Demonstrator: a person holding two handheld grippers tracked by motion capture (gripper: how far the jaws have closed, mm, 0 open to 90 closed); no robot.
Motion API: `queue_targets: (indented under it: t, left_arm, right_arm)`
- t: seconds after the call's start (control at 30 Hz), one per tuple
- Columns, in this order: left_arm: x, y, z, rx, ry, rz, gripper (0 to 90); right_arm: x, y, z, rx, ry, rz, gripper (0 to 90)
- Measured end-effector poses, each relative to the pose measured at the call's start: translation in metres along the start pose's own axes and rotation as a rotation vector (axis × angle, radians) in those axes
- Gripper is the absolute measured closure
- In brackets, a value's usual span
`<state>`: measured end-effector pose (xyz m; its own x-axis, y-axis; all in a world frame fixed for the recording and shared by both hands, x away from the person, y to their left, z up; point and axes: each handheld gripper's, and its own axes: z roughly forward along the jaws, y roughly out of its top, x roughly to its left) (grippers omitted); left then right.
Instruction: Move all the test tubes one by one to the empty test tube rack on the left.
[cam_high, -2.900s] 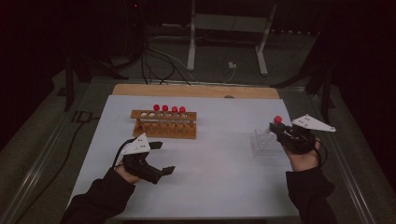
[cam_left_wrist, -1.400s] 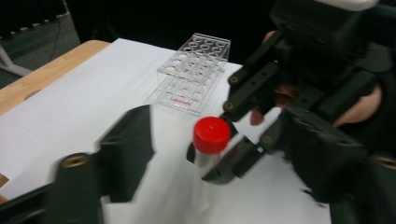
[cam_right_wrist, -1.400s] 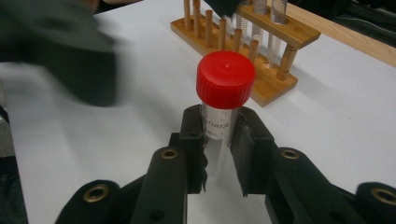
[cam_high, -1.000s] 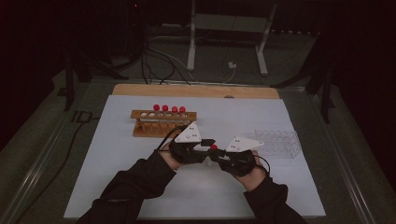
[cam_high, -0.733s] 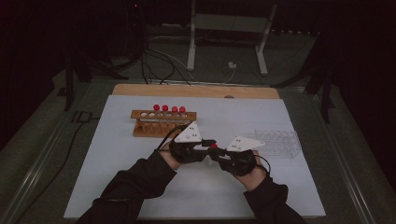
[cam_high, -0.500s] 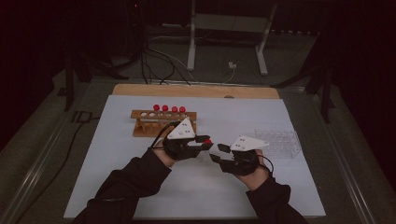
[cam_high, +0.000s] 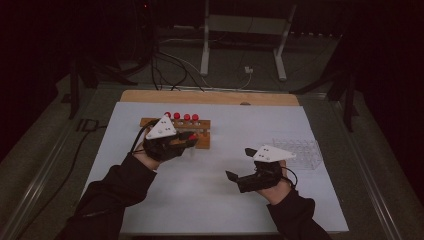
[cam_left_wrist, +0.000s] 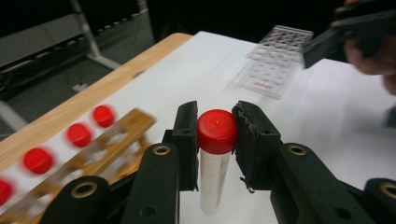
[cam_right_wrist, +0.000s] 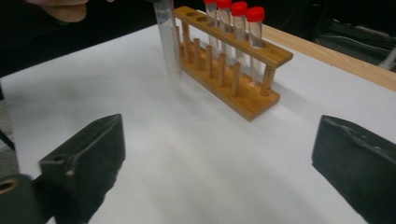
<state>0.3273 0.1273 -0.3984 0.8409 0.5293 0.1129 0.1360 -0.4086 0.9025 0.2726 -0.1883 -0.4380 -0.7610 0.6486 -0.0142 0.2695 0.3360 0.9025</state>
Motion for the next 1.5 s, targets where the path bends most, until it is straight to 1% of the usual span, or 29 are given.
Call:
queue_targets:
  t: [0.13,0.27,0.33,0.37,0.43,0.57,0.73,0.77,0.87,0.93,0.97,1.07,1.17,1.23,1.27,1.33,1.4,1.43,1.5]
  left_arm:
    - [0.011,-0.004,-0.011,-0.006,0.048,-0.010,71.8]
    - [0.019,-0.005,-0.022,-0.001,0.087,-0.014,71.8]
    - [0.024,-0.006,-0.026,-0.004,0.107,-0.017,71.8]
    - [0.027,-0.005,-0.028,-0.003,0.118,-0.019,71.8]
    - [0.033,-0.004,-0.032,-0.007,0.145,-0.035,71.8]
    - [0.045,-0.002,-0.038,-0.014,0.192,-0.050,71.8]
    - [0.060,0.003,-0.044,-0.051,0.248,-0.072,71.8]
    - [0.062,0.003,-0.044,-0.053,0.260,-0.071,71.8]
    - [0.071,0.004,-0.043,-0.064,0.304,-0.087,71.8]
    - [0.078,0.004,-0.041,-0.068,0.322,-0.101,71.8]
    - [0.081,0.003,-0.040,-0.073,0.338,-0.103,71.8]
    - [0.089,0.001,-0.034,-0.079,0.362,-0.125,71.8]
    - [0.095,-0.003,-0.027,-0.079,0.376,-0.139,71.7]
    - [0.097,-0.008,-0.022,-0.084,0.378,-0.136,71.7]
    - [0.099,-0.011,-0.020,-0.084,0.377,-0.141,71.7]
    - [0.101,-0.016,-0.014,-0.077,0.390,-0.150,71.8]
    - [0.103,-0.022,-0.010,-0.072,0.388,-0.164,71.8]
    - [0.104,-0.025,-0.008,-0.067,0.400,-0.163,71.7]
    - [0.106,-0.030,-0.005,-0.067,0.392,-0.181,71.8]
  right_arm:
    - [-0.001,0.000,-0.003,-0.014,0.014,0.000,0.0]
    - [-0.002,-0.001,-0.005,-0.020,0.011,-0.003,0.0]
    - [-0.003,-0.001,-0.006,-0.028,0.024,0.005,0.0]
    - [-0.003,-0.001,-0.007,-0.029,0.018,0.002,0.0]
    - [-0.004,-0.001,-0.007,-0.028,0.020,0.004,0.0]
    - [-0.004,-0.001,-0.008,-0.030,0.018,0.000,0.0]
    - [-0.005,-0.002,-0.007,-0.031,0.021,-0.001,0.0]
    - [-0.005,-0.002,-0.007,-0.032,0.022,-0.001,0.0]
    - [-0.005,-0.002,-0.008,-0.035,0.023,-0.004,0.0]
    - [-0.005,-0.002,-0.008,-0.035,0.023,-0.005,0.0]
    - [-0.005,-0.002,-0.008,-0.036,0.025,-0.003,0.0]
    - [-0.006,-0.002,-0.008,-0.036,0.023,-0.003,0.0]
    - [-0.006,-0.003,-0.008,-0.035,0.024,-0.004,0.0]
    - [-0.007,-0.003,-0.007,-0.033,0.025,-0.003,0.0]
    - [-0.007,-0.003,-0.007,-0.033,0.024,-0.002,0.0]
    - [-0.008,-0.003,-0.008,-0.035,0.024,-0.001,0.0]
    - [-0.008,-0.003,-0.008,-0.038,0.022,-0.001,0.0]
    - [-0.009,-0.004,-0.009,-0.039,0.023,0.000,0.0]
    - [-0.009,-0.004,-0.009,-0.037,0.019,0.000,0.0]
